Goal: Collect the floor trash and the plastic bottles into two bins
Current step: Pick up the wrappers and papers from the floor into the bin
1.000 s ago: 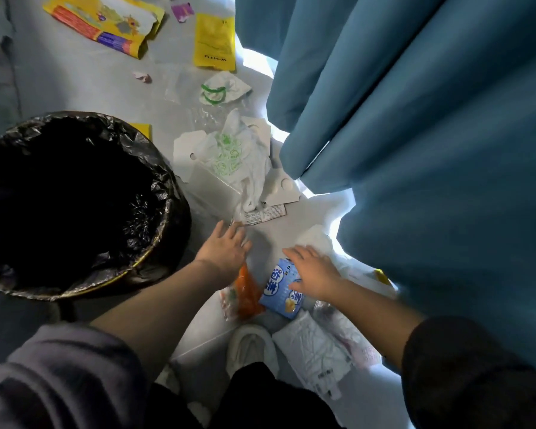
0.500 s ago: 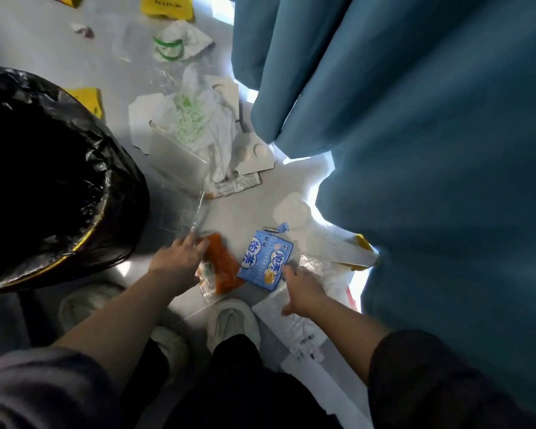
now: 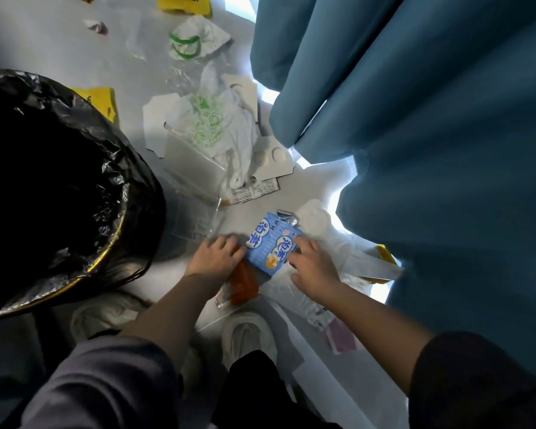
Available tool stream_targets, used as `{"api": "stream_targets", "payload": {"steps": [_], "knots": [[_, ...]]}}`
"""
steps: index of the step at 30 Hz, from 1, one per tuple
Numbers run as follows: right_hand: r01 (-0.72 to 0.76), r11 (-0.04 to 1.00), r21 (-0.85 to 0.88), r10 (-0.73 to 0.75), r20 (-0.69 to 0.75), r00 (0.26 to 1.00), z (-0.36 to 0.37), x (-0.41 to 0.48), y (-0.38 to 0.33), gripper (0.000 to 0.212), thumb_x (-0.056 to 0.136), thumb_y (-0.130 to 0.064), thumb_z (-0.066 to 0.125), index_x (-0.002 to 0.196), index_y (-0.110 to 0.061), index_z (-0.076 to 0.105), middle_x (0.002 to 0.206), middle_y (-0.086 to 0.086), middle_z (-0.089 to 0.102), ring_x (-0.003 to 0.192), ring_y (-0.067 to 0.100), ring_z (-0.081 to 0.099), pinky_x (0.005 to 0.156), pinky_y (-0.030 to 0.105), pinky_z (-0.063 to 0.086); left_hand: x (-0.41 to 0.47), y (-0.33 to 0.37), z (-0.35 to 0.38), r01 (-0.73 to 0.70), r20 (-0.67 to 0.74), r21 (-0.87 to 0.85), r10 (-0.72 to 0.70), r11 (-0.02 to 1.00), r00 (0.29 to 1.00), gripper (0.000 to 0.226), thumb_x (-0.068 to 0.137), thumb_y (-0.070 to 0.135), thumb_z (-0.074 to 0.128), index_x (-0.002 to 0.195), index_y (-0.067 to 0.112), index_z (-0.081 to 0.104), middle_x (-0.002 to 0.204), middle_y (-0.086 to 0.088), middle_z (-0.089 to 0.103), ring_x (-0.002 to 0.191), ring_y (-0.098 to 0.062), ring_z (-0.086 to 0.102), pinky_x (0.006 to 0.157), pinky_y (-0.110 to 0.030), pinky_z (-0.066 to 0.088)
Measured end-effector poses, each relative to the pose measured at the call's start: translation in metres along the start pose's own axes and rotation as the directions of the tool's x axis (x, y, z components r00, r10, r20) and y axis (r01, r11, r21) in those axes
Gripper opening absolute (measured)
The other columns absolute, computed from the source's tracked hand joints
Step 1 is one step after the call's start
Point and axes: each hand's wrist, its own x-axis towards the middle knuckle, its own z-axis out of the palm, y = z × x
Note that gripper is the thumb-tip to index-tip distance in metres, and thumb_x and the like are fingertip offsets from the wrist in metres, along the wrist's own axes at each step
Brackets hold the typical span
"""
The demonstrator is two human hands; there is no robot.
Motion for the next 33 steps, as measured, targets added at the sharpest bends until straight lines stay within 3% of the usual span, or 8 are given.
{"api": "stream_targets", "payload": {"steps": [3, 5, 8, 12, 22, 27, 29, 33], "knots": [[-0.024, 0.999, 0.023, 0.025, -0.058, 0.998, 0.000, 0.010, -0.002, 0.024, 0.083, -0.019, 0.063, 0.106, -0.016, 0.065, 0.154, 0.006, 0.024, 0.144, 0.031, 0.014, 0.109, 0.044, 0.028, 0.005, -0.002, 0.005, 0.061, 0.039, 0.003, -0.061, 0.998, 0.997, 0.069, 0.091, 0.021, 0.053, 0.149, 0.020, 0.014, 0.154, -0.011, 0.016, 0.138, -0.030, 0.026, 0.103, -0.041, 0.034], [-0.017, 1.000, -0.004, 0.017, -0.038, 0.999, -0.003, 0.018, -0.004, 0.024, 0.086, -0.021, 0.061, 0.110, -0.019, 0.064, 0.159, 0.004, 0.013, 0.147, 0.029, 0.003, 0.116, 0.047, 0.017, 0.008, -0.004, 0.007, 0.064, 0.052, 0.007, -0.064, 0.998, 0.997, 0.064, 0.094, 0.017, 0.048, 0.148, 0.017, 0.015, 0.152, -0.012, 0.019, 0.137, -0.030, 0.027, 0.102, -0.042, 0.035], [0.005, 0.999, -0.043, -0.005, 0.000, 1.000, -0.008, 0.030, -0.005, 0.025, 0.089, -0.021, 0.059, 0.114, -0.019, 0.063, 0.160, 0.001, 0.008, 0.147, 0.028, -0.001, 0.117, 0.047, 0.013, 0.012, -0.007, 0.006, 0.056, 0.012, 0.020, -0.056, 0.998, 0.998, 0.054, 0.094, 0.014, 0.045, 0.144, 0.015, 0.024, 0.146, -0.010, 0.028, 0.133, -0.028, 0.032, 0.098, -0.041, 0.038], [0.015, 1.000, 0.011, -0.015, 0.015, 1.000, -0.012, 0.042, -0.005, 0.028, 0.086, -0.017, 0.061, 0.114, -0.018, 0.065, 0.157, 0.004, 0.015, 0.145, 0.028, 0.010, 0.112, 0.042, 0.023, 0.013, -0.007, 0.004, 0.044, -0.006, 0.020, -0.043, 0.999, 0.999, 0.048, 0.093, 0.010, 0.042, 0.140, 0.013, 0.029, 0.143, -0.010, 0.032, 0.131, -0.028, 0.034, 0.097, -0.039, 0.036], [-0.006, 0.986, 0.166, 0.000, 0.039, 0.999, -0.013, 0.056, -0.004, 0.007, 0.081, -0.006, 0.065, 0.086, -0.011, 0.066, 0.149, 0.004, 0.028, 0.123, 0.029, 0.040, 0.096, 0.039, 0.044, 0.023, -0.013, 0.019, 0.096, -0.022, 0.034, -0.096, 0.995, 0.995, 0.054, 0.088, 0.015, 0.056, 0.135, 0.017, 0.029, 0.143, -0.011, 0.032, 0.128, -0.028, 0.039, 0.095, -0.041, 0.039], [-0.031, 0.976, 0.216, 0.016, 0.070, 0.997, -0.018, 0.061, -0.007, 0.030, 0.082, -0.007, 0.064, 0.064, -0.021, 0.043, 0.155, -0.001, 0.019, 0.130, 0.025, 0.037, 0.094, 0.030, 0.042, 0.028, -0.016, 0.016, 0.087, -0.017, 0.036, -0.087, 0.996, 0.996, 0.046, 0.091, 0.011, 0.048, 0.135, 0.015, 0.033, 0.137, -0.011, 0.039, 0.123, -0.029, 0.045, 0.096, -0.040, 0.038], [-0.055, 0.961, 0.271, 0.028, 0.102, 0.994, -0.021, 0.068, -0.010, 0.022, 0.081, -0.008, 0.065, 0.076, -0.024, 0.051, 0.153, 0.000, 0.025, 0.123, 0.023, 0.046, 0.084, 0.023, 0.039, 0.029, -0.017, 0.016, 0.079, -0.016, 0.054, -0.078, 0.995, 0.997, 0.047, 0.090, 0.010, 0.050, 0.134, 0.015, 0.034, 0.134, -0.010, 0.043, 0.119, -0.028, 0.048, 0.096, -0.039, 0.038], [-0.022, 0.959, 0.282, -0.016, 0.129, 0.991, -0.024, 0.080, -0.015, 0.013, 0.081, -0.006, 0.066, 0.087, -0.018, 0.065, 0.144, 0.004, 0.033, 0.118, 0.022, 0.049, 0.090, 0.023, 0.040, 0.030, -0.021, 0.016, 0.039, 0.029, 0.078, -0.041, 0.996, 0.999, 0.040, 0.094, 0.011, 0.043, 0.134, 0.013, 0.040, 0.133, -0.011, 0.046, 0.120, -0.028, 0.049, 0.099, -0.039, 0.037]]}}
